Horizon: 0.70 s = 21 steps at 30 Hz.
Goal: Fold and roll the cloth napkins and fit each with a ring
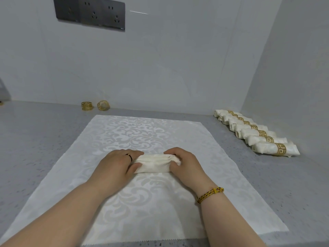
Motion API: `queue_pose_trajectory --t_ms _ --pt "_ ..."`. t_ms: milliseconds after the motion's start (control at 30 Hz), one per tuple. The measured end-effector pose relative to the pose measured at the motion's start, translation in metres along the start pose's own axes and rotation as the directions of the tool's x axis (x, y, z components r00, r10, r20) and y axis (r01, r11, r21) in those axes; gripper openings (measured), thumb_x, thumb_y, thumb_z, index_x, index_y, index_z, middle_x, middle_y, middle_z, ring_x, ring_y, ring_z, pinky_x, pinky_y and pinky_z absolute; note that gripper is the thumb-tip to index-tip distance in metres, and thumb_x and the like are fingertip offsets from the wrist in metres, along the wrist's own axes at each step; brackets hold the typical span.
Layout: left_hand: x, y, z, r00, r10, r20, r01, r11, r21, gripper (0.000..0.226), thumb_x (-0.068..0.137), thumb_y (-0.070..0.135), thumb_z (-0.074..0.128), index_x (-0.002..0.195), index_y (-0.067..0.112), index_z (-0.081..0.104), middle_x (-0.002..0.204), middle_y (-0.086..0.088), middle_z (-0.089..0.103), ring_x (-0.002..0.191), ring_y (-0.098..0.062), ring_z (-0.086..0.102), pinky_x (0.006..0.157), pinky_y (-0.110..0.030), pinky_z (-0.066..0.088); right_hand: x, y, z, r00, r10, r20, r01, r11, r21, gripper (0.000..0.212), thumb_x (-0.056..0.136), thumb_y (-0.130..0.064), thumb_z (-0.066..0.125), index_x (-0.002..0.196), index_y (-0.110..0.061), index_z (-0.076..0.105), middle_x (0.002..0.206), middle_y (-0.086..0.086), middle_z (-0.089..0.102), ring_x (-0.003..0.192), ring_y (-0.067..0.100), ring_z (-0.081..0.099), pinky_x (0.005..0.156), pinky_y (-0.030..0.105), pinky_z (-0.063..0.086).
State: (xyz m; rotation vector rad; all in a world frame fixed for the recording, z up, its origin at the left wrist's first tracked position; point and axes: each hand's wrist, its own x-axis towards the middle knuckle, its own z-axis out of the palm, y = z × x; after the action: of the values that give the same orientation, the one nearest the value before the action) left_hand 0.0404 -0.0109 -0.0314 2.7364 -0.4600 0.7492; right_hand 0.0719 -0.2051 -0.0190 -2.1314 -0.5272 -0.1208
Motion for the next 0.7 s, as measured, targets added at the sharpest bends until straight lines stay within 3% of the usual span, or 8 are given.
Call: queue_pose_trajectory --t_ms 100,200,300,400,533,567,633,700 --pt "0.0 0.002 0.0 0.995 -0.097 -0.04 0.091 0.988 -0.123 0.073 0.075 0.06 0.012 0.123 0.024 0.054 0.116 0.013 0.059 0.112 -0.01 0.052 0.075 -0.007 0.03 0.0 0.0 -0.004 0.995 0.042 0.092 -0.051 0.994 0.097 0.034 0.08 0.001 0.049 0.101 -0.024 0.057 0.091 -0.021 0.053 0.084 0.0 0.05 0.07 0.005 0.038" --pt "0.0 -0.005 -0.001 0.975 -0.22 0.0 0.21 0.93 -0.3 0.029 0.096 0.033 0.04 0.113 0.022 0.061 0.095 0.017 0.06 0.1 -0.011 0.055 0.072 0.0 0.033 -0.001 0.001 -0.006 0.982 0.077 0.174 -0.107 0.979 0.172 0.033 0.082 -0.006 0.059 0.102 -0.031 0.051 0.099 -0.011 0.054 0.084 0.001 0.052 0.071 0.009 0.043" --pt "-0.001 -0.012 0.001 0.965 -0.255 0.051 0.254 0.881 -0.399 0.019 0.093 0.023 0.048 0.087 0.037 0.059 0.082 0.029 0.053 0.087 -0.005 0.053 0.07 0.001 0.034 0.0 0.001 -0.005 0.983 0.116 0.145 -0.154 0.945 0.288 0.023 0.081 -0.008 0.064 0.089 -0.028 0.058 0.09 -0.007 0.059 0.08 0.006 0.056 0.072 0.013 0.045" --pt "-0.002 -0.009 -0.002 0.955 -0.265 0.132 0.296 0.865 -0.405 0.027 0.093 0.027 0.045 0.074 0.046 0.046 0.084 0.024 0.057 0.087 -0.006 0.054 0.069 -0.002 0.035 0.001 0.003 -0.004 0.98 0.141 0.139 -0.181 0.922 0.343 0.021 0.081 -0.005 0.063 0.078 -0.025 0.061 0.082 -0.002 0.061 0.078 0.014 0.057 0.072 0.022 0.046" --pt "0.0 -0.009 -0.005 0.96 -0.246 0.134 0.275 0.919 -0.284 0.016 0.091 0.042 0.043 0.089 0.04 0.059 0.094 0.011 0.065 0.094 -0.009 0.057 0.071 -0.007 0.034 0.001 0.003 -0.004 0.972 0.166 0.164 -0.217 0.903 0.371 0.021 0.08 -0.002 0.063 0.075 -0.023 0.062 0.077 -0.001 0.061 0.071 0.012 0.057 0.066 0.02 0.046" --pt "0.003 -0.006 -0.008 0.97 -0.208 0.124 0.231 0.951 -0.208 0.03 0.087 0.054 0.041 0.099 0.037 0.062 0.096 0.01 0.065 0.097 -0.01 0.057 0.07 -0.009 0.035 0.001 0.003 -0.005 0.971 0.167 0.172 -0.222 0.899 0.377 0.021 0.08 -0.002 0.063 0.075 -0.022 0.062 0.075 -0.001 0.061 0.069 0.011 0.056 0.064 0.019 0.045" --pt "0.012 0.001 -0.012 0.976 -0.11 0.188 0.119 0.992 -0.041 0.089 0.059 0.089 0.019 0.115 0.033 0.059 0.103 0.012 0.065 0.103 -0.009 0.056 0.071 -0.014 0.033 0.001 0.002 -0.004 0.97 0.159 0.183 -0.22 0.897 0.385 0.021 0.08 -0.001 0.062 0.075 -0.022 0.062 0.073 -0.002 0.059 0.066 0.01 0.055 0.06 0.017 0.044" --pt "0.022 0.013 -0.013 0.947 -0.069 0.315 0.043 0.995 0.089 0.116 0.042 0.095 0.0 0.126 0.032 0.05 0.111 0.013 0.064 0.105 -0.009 0.055 0.076 -0.016 0.032 0.002 0.0 -0.003 0.971 0.148 0.186 -0.212 0.893 0.396 0.022 0.08 -0.001 0.062 0.075 -0.022 0.062 0.072 -0.001 0.058 0.066 0.011 0.054 0.059 0.017 0.043"
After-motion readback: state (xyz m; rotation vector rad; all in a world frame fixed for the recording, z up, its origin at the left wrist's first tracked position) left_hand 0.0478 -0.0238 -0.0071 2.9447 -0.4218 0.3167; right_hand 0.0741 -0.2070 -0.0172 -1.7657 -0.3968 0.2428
